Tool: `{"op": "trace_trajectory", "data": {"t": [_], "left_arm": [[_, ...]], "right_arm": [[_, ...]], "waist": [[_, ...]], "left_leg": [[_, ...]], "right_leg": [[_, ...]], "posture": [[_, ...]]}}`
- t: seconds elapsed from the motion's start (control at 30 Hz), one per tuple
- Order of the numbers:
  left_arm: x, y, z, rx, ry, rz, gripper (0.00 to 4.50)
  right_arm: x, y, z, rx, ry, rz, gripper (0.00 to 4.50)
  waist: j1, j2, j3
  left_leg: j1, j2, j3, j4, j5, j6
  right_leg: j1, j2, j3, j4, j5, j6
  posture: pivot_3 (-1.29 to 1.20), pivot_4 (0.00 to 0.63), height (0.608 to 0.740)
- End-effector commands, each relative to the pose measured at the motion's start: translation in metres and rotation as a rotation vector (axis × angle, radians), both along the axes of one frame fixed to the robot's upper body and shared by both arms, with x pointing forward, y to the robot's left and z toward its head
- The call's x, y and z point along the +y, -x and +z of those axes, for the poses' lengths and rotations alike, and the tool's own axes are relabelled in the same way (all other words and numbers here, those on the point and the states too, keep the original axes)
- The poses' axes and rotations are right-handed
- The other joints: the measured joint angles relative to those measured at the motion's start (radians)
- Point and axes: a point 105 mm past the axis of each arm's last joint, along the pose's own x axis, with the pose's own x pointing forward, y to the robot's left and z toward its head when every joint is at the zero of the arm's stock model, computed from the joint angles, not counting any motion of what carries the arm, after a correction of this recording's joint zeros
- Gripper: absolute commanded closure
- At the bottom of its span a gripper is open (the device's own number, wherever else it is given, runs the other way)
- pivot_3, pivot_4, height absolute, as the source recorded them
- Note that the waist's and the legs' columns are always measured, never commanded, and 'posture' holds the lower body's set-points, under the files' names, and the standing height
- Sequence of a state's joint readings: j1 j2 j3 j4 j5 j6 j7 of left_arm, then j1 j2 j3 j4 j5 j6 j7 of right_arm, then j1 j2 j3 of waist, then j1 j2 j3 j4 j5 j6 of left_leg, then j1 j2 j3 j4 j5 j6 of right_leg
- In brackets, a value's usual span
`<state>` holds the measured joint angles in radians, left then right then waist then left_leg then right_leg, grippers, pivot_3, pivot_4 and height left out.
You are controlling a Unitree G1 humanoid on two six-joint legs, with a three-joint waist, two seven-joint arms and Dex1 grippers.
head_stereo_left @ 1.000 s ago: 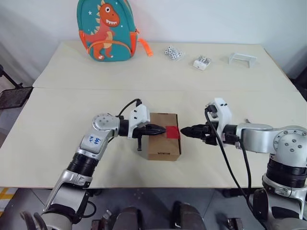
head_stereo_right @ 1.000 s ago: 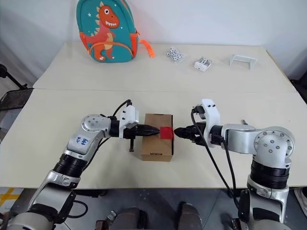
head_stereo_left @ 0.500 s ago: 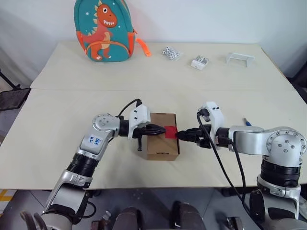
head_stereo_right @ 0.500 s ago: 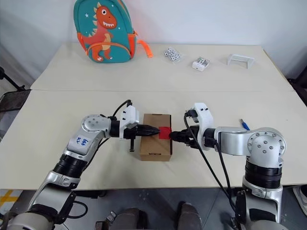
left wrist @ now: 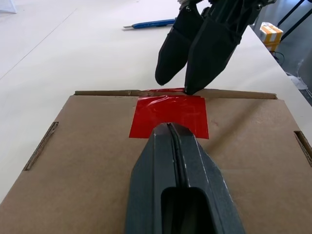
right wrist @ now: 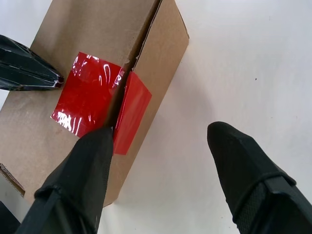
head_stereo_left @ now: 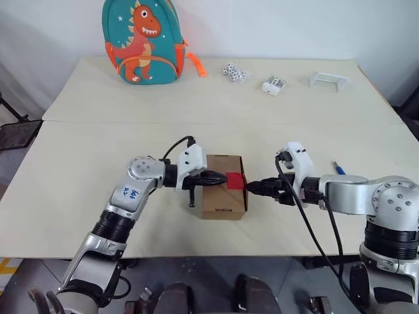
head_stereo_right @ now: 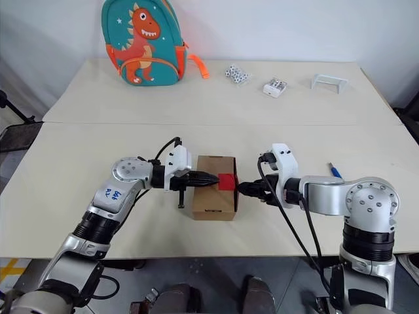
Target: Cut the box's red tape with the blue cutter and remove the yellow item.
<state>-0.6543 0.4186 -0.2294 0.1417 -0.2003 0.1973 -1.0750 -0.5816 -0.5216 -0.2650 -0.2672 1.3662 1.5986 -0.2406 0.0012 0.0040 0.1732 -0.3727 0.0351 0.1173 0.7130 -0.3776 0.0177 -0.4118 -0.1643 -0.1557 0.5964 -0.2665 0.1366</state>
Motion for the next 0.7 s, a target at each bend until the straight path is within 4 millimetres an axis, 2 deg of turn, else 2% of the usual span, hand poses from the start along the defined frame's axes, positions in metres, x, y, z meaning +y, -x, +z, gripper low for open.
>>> {"op": "trace_trajectory", "data": {"t": [0.03, 0.3, 0.43, 0.7], "left_arm": [[-0.003, 0.004, -0.008, 0.012, -0.026, -0.012, 4.5], [-0.004, 0.005, -0.009, 0.012, -0.031, -0.017, 4.5], [-0.006, 0.005, -0.012, 0.011, -0.036, -0.018, 4.5], [-0.006, 0.006, -0.018, 0.017, -0.038, -0.013, 4.5]], "right_arm": [[-0.003, -0.002, -0.001, -0.01, 0.069, -0.02, 1.27], [0.006, -0.01, 0.0, -0.027, 0.122, -0.025, 1.27], [0.009, -0.014, -0.007, -0.02, 0.181, -0.038, 1.27], [-0.007, -0.011, -0.014, 0.003, 0.268, -0.052, 1.27]], "waist": [[0.0, 0.0, 0.0], [-0.002, 0.0, 0.0], [-0.004, 0.0, 0.0], [-0.001, -0.001, -0.002]], "left_leg": [[0.0, 0.0, 0.0, 0.0, 0.0, 0.0], [0.0, 0.0, 0.0, 0.0, 0.0, 0.0], [0.0, 0.0, 0.0, 0.0, 0.0, 0.0], [0.002, 0.001, 0.0, 0.001, 0.0, 0.0]], "right_leg": [[0.0, 0.0, 0.0, 0.0, 0.0, 0.0], [0.0, 0.0, 0.0, 0.0, 0.0, 0.0], [0.0, 0.0, 0.0, 0.0, 0.0, 0.0], [0.002, 0.0, 0.001, 0.0, 0.0, 0.0]], "posture": [[0.0, 0.15, 0.74], [0.0, 0.15, 0.74], [0.0, 0.15, 0.74], [0.0, 0.15, 0.74]]}}
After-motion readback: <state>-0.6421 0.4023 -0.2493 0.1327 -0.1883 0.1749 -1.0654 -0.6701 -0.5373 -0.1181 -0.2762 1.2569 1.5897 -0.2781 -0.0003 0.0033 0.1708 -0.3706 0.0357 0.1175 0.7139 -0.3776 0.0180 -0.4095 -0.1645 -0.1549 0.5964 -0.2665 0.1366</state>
